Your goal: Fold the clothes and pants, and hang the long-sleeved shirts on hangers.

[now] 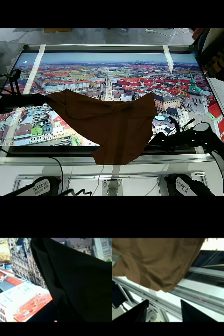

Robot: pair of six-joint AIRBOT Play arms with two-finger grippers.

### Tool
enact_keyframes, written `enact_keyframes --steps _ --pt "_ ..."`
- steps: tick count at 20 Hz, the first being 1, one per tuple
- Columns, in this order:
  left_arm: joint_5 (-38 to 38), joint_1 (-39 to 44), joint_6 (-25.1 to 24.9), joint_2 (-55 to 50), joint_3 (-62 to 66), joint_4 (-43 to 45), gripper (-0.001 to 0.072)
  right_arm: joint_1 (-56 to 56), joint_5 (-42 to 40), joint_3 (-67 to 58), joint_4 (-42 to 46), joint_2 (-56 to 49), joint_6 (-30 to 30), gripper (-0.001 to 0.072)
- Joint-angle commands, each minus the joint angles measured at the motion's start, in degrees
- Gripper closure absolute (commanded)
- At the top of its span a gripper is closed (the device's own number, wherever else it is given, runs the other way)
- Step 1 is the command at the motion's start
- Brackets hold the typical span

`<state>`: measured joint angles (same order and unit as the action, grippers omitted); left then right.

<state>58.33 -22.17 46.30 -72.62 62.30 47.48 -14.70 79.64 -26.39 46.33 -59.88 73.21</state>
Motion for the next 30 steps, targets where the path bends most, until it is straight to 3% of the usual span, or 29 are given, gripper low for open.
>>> enact_keyframes --steps 1,9,15,16,19,21,24,26,30 --pt "-0.04 0.17 0.02 0.04 -0.02 -0.04 0.0688 8.55 -6.4 3.58 -1.09 0.52 4.39 0.0261" --pt "-0.04 0.17 0.02 0.04 -0.02 -0.02 0.0687 29.51 -16.9 3.61 -0.74 0.52 13.66 0.0263" --pt "-0.04 0.17 0.02 0.04 -0.02 0.0 0.0687 31.58 -21.09 3.58 4.52 -3.65 25.22 0.0264" --pt "-0.04 0.17 0.02 0.04 -0.02 0.0 0.0687 31.58 -22.49 3.58 3.61 -4.98 25.42 0.0287" --pt "-0.04 0.17 0.0 0.04 -0.02 0.0 0.0687 31.61 -26.18 3.58 -4.52 -7.61 25.33 0.0456" --pt "-0.04 0.17 0.02 0.04 -0.02 0.0 0.0687 31.58 -27.43 3.39 -7.56 -7.69 24.17 0.0689" --pt "-0.02 0.17 0.04 0.07 -0.02 -0.24 0.0687 31.58 -26.99 -0.46 -6.19 -7.61 14.16 0.0699" --pt "-0.02 0.17 1.07 0.2 0.0 -3.54 0.0687 31.58 -26.91 -5.7 -2.45 -7.61 12.85 0.07" --pt "-0.07 0.13 1.05 3.32 0.61 -9.64 0.0688 31.1 -25.59 -21.46 15.26 -4.83 13.31 0.07"
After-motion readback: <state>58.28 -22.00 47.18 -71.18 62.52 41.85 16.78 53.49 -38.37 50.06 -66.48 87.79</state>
